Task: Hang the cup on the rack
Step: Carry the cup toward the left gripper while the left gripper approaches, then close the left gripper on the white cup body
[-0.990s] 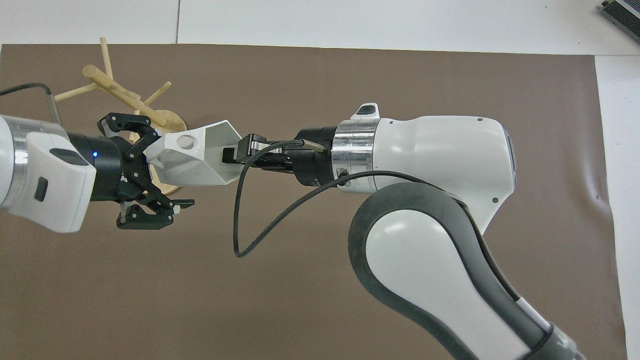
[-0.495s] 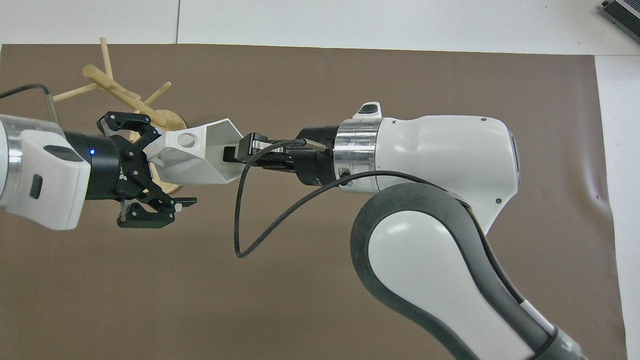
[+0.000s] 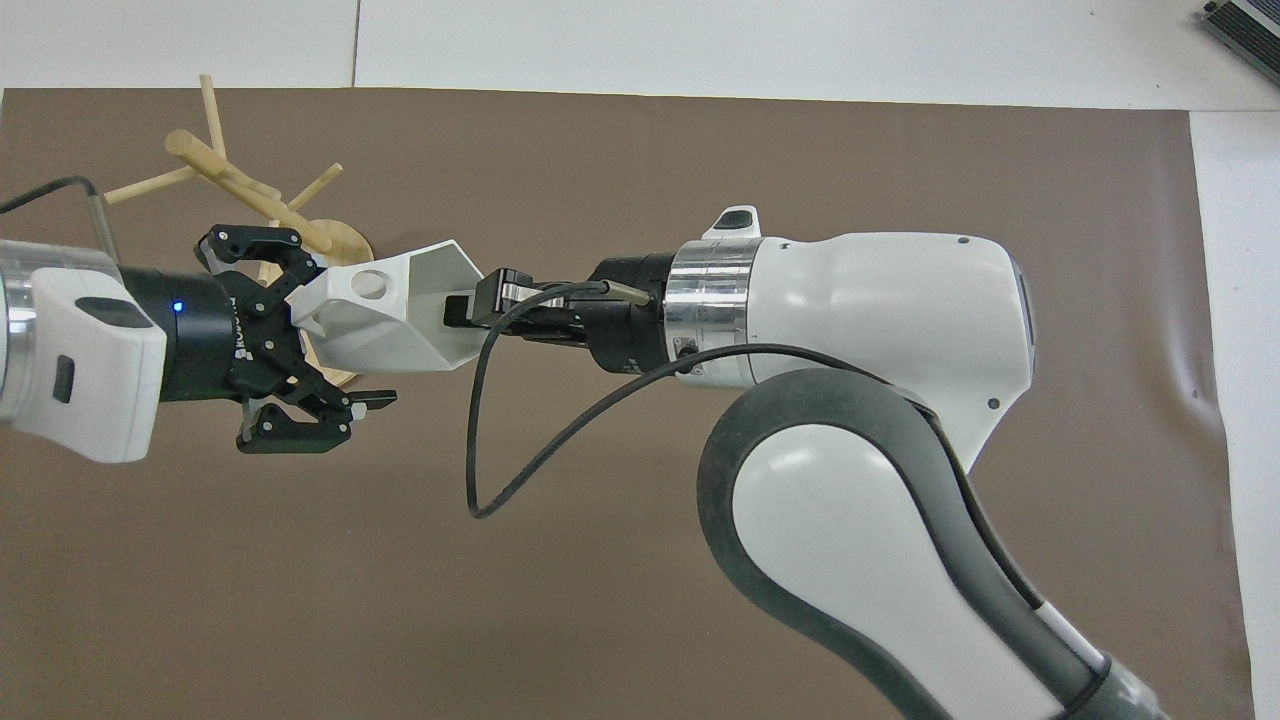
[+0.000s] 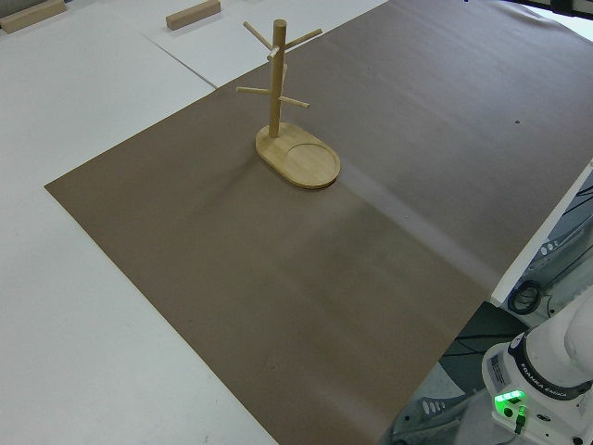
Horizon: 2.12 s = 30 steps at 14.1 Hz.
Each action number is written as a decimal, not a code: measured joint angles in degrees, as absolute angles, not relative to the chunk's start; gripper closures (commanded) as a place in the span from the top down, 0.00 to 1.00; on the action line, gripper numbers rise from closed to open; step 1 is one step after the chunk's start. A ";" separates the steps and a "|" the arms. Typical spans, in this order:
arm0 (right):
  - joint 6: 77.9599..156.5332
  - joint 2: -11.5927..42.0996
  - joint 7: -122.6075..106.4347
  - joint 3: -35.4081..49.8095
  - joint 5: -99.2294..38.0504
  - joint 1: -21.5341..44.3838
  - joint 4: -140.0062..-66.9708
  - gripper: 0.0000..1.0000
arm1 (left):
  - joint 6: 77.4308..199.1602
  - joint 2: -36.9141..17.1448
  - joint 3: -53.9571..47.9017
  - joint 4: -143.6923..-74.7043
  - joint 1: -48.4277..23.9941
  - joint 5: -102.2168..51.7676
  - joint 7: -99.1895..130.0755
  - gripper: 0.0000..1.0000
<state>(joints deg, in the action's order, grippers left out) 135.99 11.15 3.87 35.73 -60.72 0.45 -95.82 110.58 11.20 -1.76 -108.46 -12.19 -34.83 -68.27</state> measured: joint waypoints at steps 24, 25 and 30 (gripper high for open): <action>135.56 11.10 3.74 35.79 -60.71 0.64 -96.19 0.00 | 110.40 12.76 -1.08 -110.67 -11.06 -38.61 -70.56 0.00; 135.56 11.10 3.84 35.79 -60.71 0.68 -96.19 0.00 | 110.29 12.78 -1.08 -110.67 -10.99 -38.64 -70.58 0.00; 135.57 11.10 4.41 35.79 -60.71 0.81 -96.19 0.00 | 109.89 12.85 -1.04 -110.67 -10.84 -38.66 -70.58 0.00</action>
<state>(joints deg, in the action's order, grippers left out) 135.57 11.10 4.41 35.79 -60.71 0.81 -96.19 109.89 12.85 -1.04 -110.67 -10.84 -38.66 -70.58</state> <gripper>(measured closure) 0.956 0.278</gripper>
